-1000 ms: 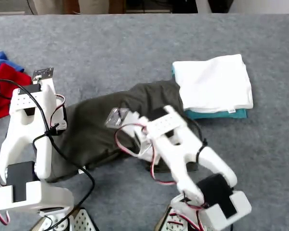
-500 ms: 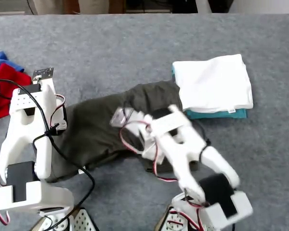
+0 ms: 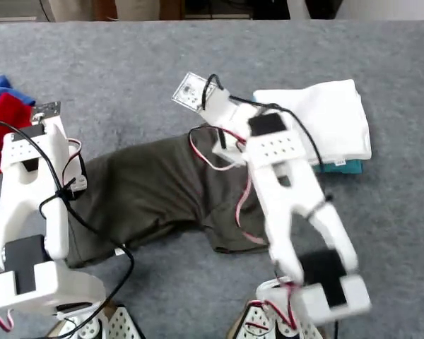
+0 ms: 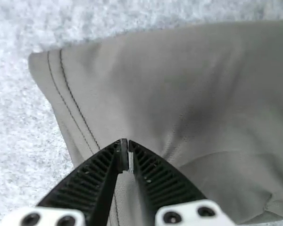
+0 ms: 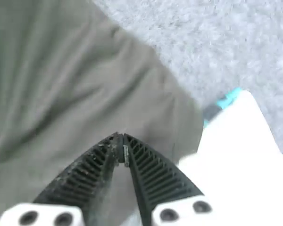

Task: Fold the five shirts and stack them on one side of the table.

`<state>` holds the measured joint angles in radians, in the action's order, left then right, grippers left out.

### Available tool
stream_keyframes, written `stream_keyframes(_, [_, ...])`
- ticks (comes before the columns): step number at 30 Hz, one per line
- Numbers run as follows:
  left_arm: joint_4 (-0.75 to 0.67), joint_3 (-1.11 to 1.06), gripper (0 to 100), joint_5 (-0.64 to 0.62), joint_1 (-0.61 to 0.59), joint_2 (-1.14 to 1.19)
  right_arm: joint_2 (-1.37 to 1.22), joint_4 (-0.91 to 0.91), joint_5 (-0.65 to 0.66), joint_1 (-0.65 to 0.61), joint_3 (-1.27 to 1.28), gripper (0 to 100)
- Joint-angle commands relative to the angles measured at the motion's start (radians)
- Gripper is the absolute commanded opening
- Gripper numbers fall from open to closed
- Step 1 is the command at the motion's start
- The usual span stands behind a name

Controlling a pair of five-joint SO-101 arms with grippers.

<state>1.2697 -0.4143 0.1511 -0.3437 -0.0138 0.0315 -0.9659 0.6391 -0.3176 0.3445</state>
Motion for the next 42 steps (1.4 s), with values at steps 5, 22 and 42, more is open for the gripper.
stream_keyframes(5, [0.002, 0.18, 2, -0.117, -0.026, 0.193, -0.361, 0.153, -0.095, 0.096, -0.331, 0.2])
stream_keyframes(22, [0.141, 0.381, 2, -0.15, -0.106, 0.343, -0.723, -0.396, -0.129, 0.14, -1.078, 0.2])
stream_keyframes(42, [0.301, -0.106, 2, 0.021, 0.011, -0.303, -0.294, -0.783, -0.029, 0.071, -0.803, 0.1])
